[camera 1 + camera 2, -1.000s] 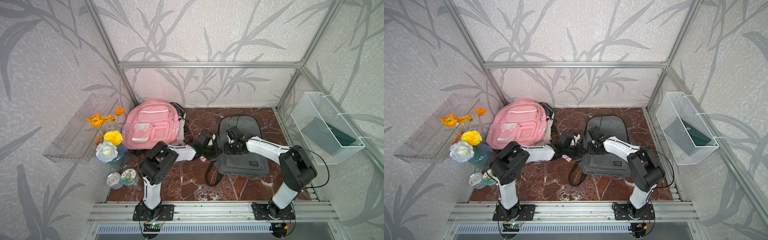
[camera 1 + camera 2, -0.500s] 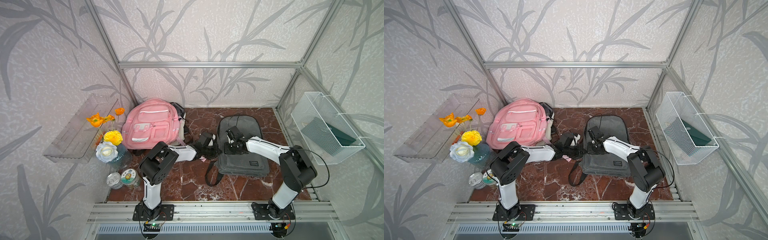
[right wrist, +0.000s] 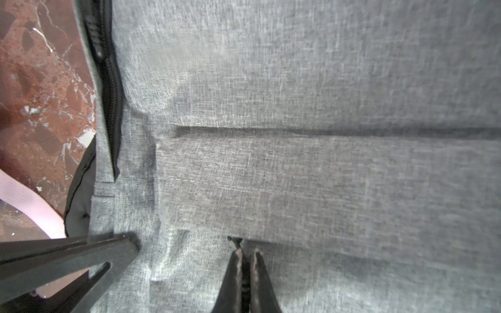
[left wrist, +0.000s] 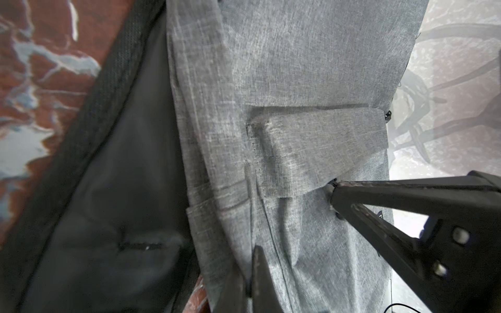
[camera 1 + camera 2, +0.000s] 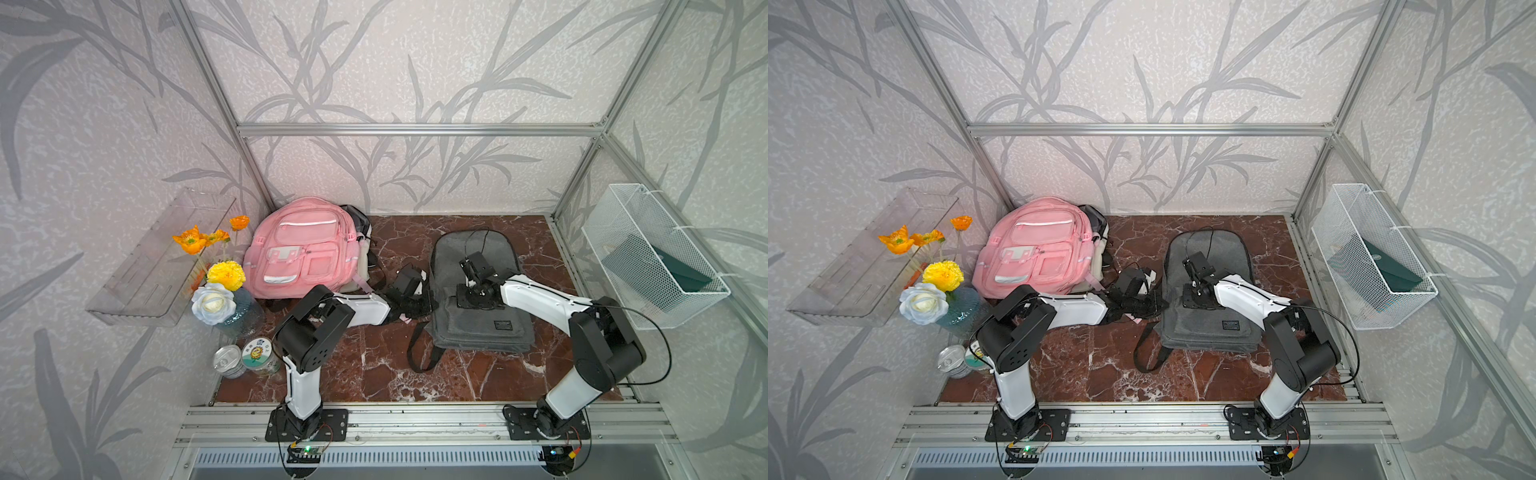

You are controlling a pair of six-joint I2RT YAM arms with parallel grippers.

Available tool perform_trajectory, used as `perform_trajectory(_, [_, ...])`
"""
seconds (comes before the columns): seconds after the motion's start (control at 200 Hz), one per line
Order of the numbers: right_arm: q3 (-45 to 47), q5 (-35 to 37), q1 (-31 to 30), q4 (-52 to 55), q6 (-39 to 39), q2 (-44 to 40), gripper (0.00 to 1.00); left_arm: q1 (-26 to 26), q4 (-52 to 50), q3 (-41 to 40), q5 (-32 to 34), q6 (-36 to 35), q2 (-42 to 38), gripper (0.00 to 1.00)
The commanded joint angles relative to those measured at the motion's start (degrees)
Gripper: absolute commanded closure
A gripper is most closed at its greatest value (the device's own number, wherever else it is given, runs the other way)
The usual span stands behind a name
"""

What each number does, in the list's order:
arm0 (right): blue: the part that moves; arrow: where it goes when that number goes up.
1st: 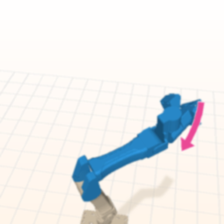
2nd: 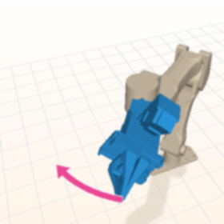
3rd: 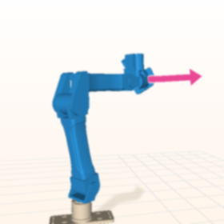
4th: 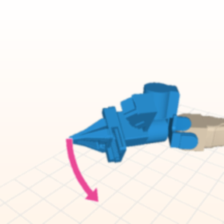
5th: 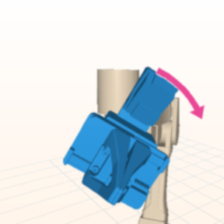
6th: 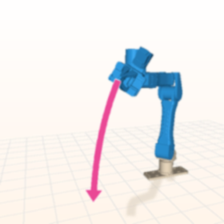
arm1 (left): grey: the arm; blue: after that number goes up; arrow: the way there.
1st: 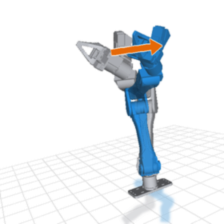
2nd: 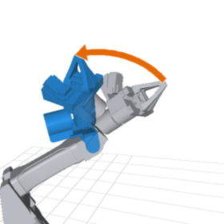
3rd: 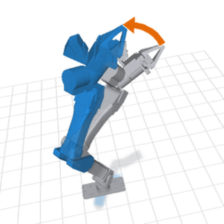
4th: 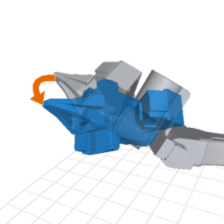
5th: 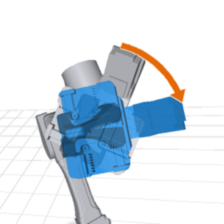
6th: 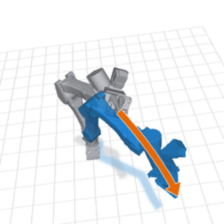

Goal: Zip up the backpack
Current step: Zip the zipper on the backpack.

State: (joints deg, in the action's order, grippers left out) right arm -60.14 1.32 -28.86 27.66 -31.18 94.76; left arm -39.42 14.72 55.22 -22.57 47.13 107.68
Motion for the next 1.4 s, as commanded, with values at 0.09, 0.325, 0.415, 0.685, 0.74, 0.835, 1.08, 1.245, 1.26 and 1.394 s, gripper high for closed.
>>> perform_trajectory(0.09, [1.02, 1.93, 0.22, 1.58, 0.55, -1.42, 1.00, 1.19, -2.46, -0.97, 4.02, -1.17, -1.68, 1.00])
perform_trajectory(0.325, [1.41, 4.41, 1.51, 2.74, 0.66, -1.75, 1.00, 1.83, -2.20, -2.24, 4.63, -1.17, -3.08, 1.00])
perform_trajectory(0.415, [1.96, 4.30, 2.40, 2.40, 0.68, -2.27, 1.00, 2.09, -2.43, -2.50, 4.77, -1.51, -3.75, 1.00])
perform_trajectory(0.685, [2.57, 4.50, 2.67, 1.85, 0.59, -3.44, 1.00, 2.59, -2.72, -2.41, 4.86, -1.56, -3.96, 1.00])
perform_trajectory(0.74, [2.84, 5.29, 2.74, 1.94, 0.59, -3.53, 1.00, 2.76, -2.93, -2.45, 4.99, -1.43, -4.01, 1.00])
perform_trajectory(0.835, [3.25, 5.80, 3.41, 2.13, 0.59, -3.79, 1.00, 3.28, -3.15, -2.53, 5.16, -1.34, -4.23, 1.00])
perform_trajectory(1.08, [4.60, 5.71, 5.40, 1.95, 0.99, -5.64, 1.00, 4.33, -3.60, -2.62, 4.84, -1.60, -4.76, 1.00])
perform_trajectory(1.245, [4.74, 6.45, 5.56, 2.38, 0.99, -5.95, 1.00, 4.66, -4.18, -2.25, 4.96, -1.79, -4.79, 1.00])
perform_trajectory(1.26, [4.69, 6.59, 5.64, 2.53, 1.03, -5.99, 1.00, 4.70, -4.18, -2.25, 4.99, -1.78, -4.76, 1.00])
perform_trajectory(1.394, [4.98, 7.77, 7.00, 3.61, 0.88, -6.59, 1.00, 5.40, -4.51, -2.23, 4.79, -2.04, -4.99, 1.00])
